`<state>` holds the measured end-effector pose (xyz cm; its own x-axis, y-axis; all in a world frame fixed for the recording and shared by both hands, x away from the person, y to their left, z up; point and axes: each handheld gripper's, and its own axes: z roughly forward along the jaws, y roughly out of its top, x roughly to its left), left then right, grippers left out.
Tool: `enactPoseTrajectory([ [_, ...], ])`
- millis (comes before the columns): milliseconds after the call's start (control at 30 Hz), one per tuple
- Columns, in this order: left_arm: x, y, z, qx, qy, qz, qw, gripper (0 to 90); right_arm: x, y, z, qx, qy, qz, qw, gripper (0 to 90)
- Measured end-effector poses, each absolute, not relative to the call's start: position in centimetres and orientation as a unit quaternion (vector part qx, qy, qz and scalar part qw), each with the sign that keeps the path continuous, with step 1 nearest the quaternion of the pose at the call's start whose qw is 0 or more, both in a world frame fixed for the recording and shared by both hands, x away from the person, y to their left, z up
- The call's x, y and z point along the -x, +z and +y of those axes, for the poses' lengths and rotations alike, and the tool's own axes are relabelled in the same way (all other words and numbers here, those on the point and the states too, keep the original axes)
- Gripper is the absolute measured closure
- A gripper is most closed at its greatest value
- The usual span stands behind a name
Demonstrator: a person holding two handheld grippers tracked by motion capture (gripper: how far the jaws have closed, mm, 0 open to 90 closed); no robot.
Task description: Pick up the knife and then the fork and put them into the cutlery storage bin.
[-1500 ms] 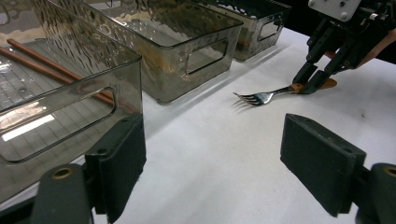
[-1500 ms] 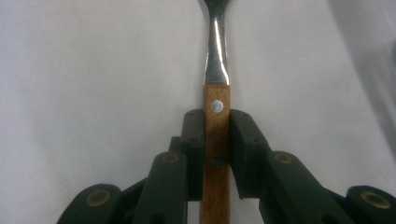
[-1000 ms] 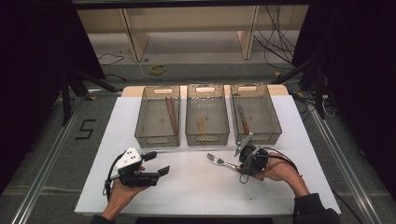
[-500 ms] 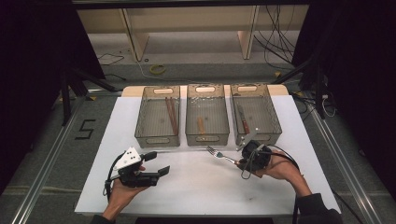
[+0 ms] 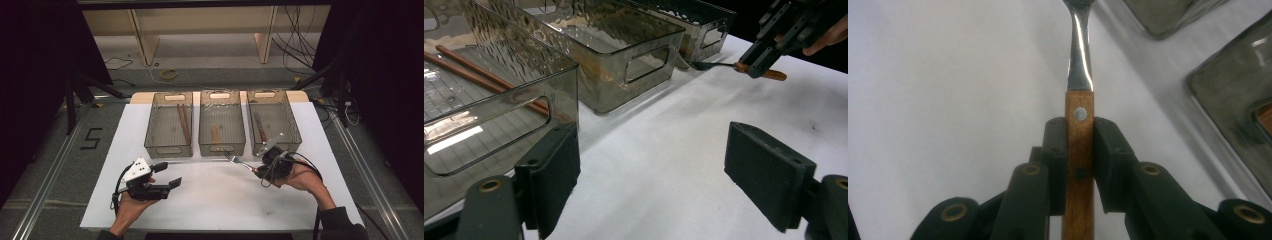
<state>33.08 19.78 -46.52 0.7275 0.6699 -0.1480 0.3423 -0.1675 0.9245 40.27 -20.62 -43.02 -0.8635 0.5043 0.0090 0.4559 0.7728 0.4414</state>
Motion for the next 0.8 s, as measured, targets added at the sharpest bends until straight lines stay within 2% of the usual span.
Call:
enactPoseTrajectory([
  [800,-33.3,-46.6,20.2,-0.74,0.151,0.349,0.554,21.5,-42.5,-38.8,-22.7,-0.315,0.307,0.893,0.093,77.7],
])
